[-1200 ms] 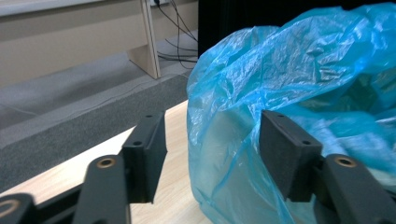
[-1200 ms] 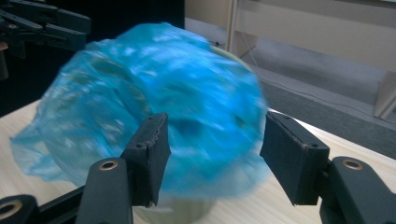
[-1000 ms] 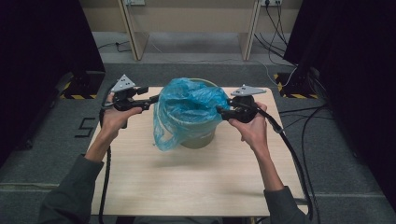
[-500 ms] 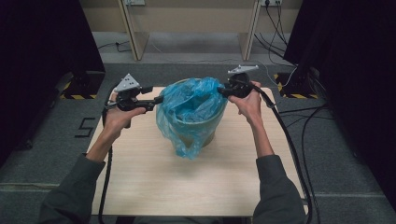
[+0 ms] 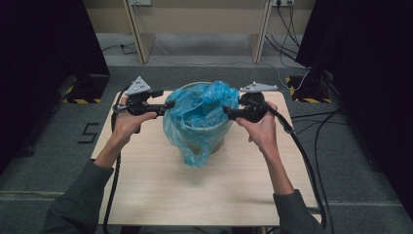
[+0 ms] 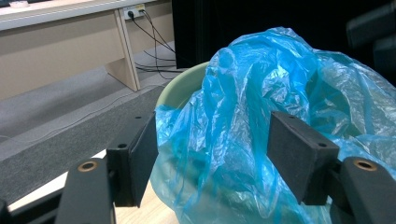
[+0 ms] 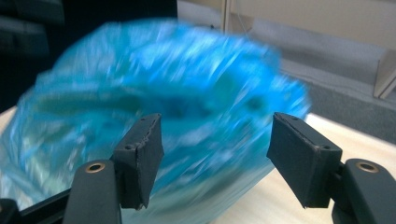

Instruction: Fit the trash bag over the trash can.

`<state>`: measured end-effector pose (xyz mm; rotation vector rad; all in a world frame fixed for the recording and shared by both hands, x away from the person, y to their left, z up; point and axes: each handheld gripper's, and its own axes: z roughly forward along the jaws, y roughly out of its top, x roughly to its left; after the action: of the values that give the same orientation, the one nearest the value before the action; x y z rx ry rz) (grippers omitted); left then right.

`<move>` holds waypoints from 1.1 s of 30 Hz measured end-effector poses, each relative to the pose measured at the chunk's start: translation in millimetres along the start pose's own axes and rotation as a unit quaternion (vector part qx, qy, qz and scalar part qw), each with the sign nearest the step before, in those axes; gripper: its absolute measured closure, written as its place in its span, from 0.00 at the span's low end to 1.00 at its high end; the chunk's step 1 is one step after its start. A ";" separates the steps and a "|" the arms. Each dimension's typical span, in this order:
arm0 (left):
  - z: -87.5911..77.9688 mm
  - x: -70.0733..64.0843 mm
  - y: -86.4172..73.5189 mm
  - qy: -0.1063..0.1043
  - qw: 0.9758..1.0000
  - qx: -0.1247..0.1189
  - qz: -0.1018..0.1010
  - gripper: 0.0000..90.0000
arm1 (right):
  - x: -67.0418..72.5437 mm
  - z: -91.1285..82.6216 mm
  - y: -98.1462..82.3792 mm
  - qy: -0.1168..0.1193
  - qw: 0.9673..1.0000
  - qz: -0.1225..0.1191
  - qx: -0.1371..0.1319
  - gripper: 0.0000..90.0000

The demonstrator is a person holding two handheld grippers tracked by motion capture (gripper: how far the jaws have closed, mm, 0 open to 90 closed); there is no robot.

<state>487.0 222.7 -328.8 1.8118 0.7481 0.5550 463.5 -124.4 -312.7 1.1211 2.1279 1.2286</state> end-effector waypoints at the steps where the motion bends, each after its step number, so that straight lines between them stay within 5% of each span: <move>1: 0.5 -0.3 0.5 -0.001 1.000 0.000 0.001 0.37 | 3.9 2.9 -4.1 -0.001 1.000 -0.003 0.005 0.40; 5: 4.0 -2.4 1.2 -0.005 1.000 0.004 0.001 0.36 | 3.7 14.0 -11.1 -0.013 1.000 -0.012 0.024 0.45; 10: 8.5 -8.1 5.0 -0.006 1.000 -0.001 0.000 0.36 | -19.8 29.3 -7.5 -0.048 0.998 -0.008 0.026 0.50; 17: 25.4 -22.3 22.5 -0.011 1.000 0.003 0.020 0.34 | -58.3 56.6 -0.9 -0.012 1.000 0.017 0.009 0.47; 24: 60.7 -39.9 34.1 -0.029 0.998 0.043 0.023 0.35 | -52.6 54.9 2.1 -0.026 1.000 -0.008 0.009 0.45; 27: 70.1 -40.5 34.9 -0.038 0.998 0.042 0.039 0.59 | -49.1 51.2 1.4 -0.033 0.999 -0.010 0.013 0.44; 28: 70.9 -39.8 34.9 -0.036 0.998 0.041 0.040 0.77 | -47.9 49.4 0.8 -0.036 0.999 -0.010 0.012 0.44; 33: 67.3 -22.3 33.6 -0.014 0.998 0.042 0.046 0.96 | -47.8 48.2 -1.7 -0.036 0.999 -0.006 0.008 0.44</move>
<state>524.9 154.5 -320.8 1.9364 0.6797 0.5635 523.8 -139.5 -339.9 1.1415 2.0903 1.1503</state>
